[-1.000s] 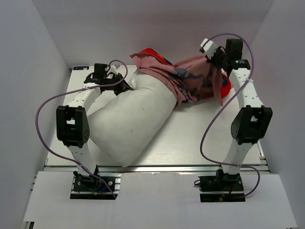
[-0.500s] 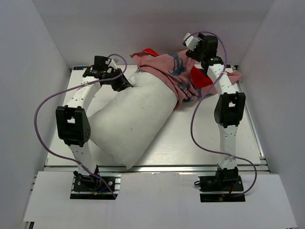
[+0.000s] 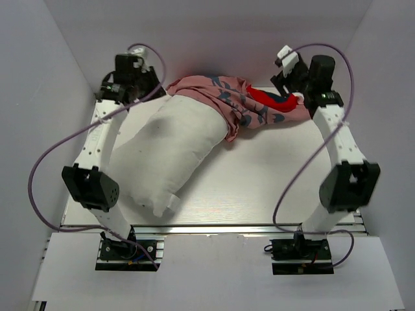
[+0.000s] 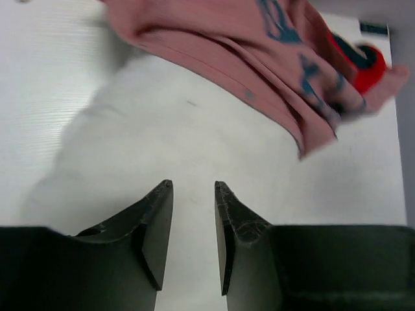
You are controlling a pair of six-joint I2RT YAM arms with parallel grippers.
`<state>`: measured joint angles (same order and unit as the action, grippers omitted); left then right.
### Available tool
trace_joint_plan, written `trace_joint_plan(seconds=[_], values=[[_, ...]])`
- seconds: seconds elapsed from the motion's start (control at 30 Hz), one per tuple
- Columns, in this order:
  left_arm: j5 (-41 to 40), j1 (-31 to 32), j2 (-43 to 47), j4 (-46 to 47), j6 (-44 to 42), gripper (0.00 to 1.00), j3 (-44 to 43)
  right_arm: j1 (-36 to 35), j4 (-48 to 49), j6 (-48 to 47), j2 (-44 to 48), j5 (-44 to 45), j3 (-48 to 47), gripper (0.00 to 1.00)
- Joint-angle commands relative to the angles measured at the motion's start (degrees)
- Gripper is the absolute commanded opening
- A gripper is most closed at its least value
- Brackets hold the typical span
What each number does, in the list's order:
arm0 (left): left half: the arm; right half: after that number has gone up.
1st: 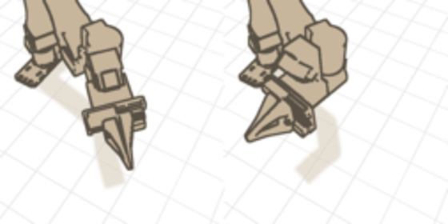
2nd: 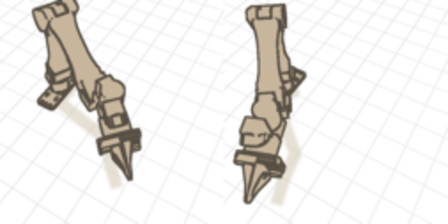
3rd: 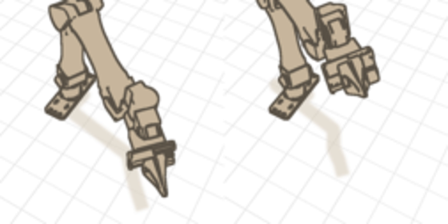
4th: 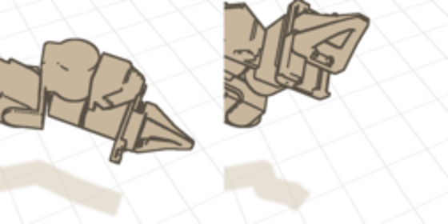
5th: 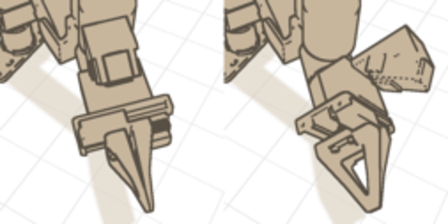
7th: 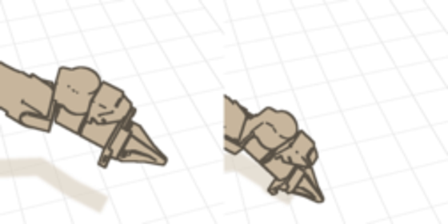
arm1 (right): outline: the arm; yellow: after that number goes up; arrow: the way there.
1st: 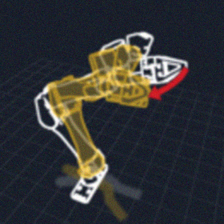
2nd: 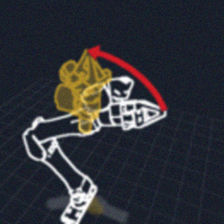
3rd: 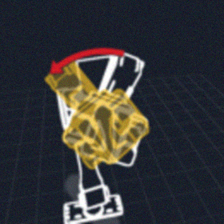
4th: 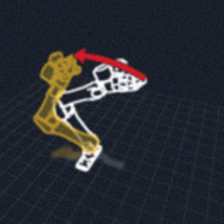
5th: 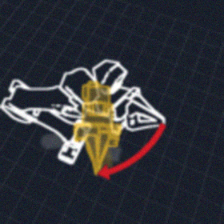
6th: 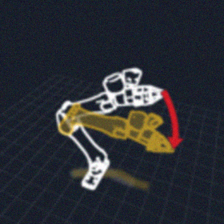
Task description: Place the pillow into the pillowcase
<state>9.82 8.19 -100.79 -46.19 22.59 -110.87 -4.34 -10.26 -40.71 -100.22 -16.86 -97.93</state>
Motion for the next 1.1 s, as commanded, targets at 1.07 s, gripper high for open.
trace_joint_plan(seconds=[1.07], values=[[-23.1,24.95,32.07,10.69,2.72,0.6,58.84,-29.24,-4.15,5.73,-15.52,14.31,-4.9,0.48]])
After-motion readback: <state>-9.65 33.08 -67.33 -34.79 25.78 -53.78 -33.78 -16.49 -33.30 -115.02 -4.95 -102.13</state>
